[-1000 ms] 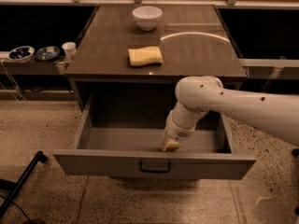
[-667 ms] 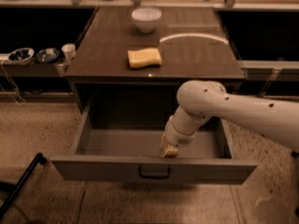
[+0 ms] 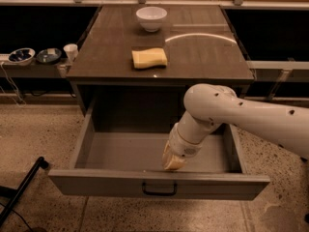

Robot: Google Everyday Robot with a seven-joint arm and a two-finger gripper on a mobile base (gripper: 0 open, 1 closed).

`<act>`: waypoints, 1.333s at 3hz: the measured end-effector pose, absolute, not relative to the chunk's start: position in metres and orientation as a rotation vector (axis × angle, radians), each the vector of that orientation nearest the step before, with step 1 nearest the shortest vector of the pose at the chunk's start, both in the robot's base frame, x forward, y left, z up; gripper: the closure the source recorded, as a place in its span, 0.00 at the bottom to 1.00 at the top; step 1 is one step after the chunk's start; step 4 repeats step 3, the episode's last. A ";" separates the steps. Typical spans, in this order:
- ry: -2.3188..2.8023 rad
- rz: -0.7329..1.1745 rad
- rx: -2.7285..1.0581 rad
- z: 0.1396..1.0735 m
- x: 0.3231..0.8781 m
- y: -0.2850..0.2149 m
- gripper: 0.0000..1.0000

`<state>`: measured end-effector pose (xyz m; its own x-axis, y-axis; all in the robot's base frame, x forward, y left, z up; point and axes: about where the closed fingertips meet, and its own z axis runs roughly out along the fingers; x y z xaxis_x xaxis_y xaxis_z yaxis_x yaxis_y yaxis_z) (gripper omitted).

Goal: Open top drawer

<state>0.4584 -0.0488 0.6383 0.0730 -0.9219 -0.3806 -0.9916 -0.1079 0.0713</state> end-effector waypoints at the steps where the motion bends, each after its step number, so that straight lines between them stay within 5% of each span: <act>1: 1.849 0.516 -2.146 0.667 0.437 -0.035 1.00; 4: 1.715 0.388 -2.142 0.725 0.439 -0.032 0.86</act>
Offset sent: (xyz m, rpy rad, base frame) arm -0.0130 0.0189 0.1442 0.1201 -0.3064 0.1126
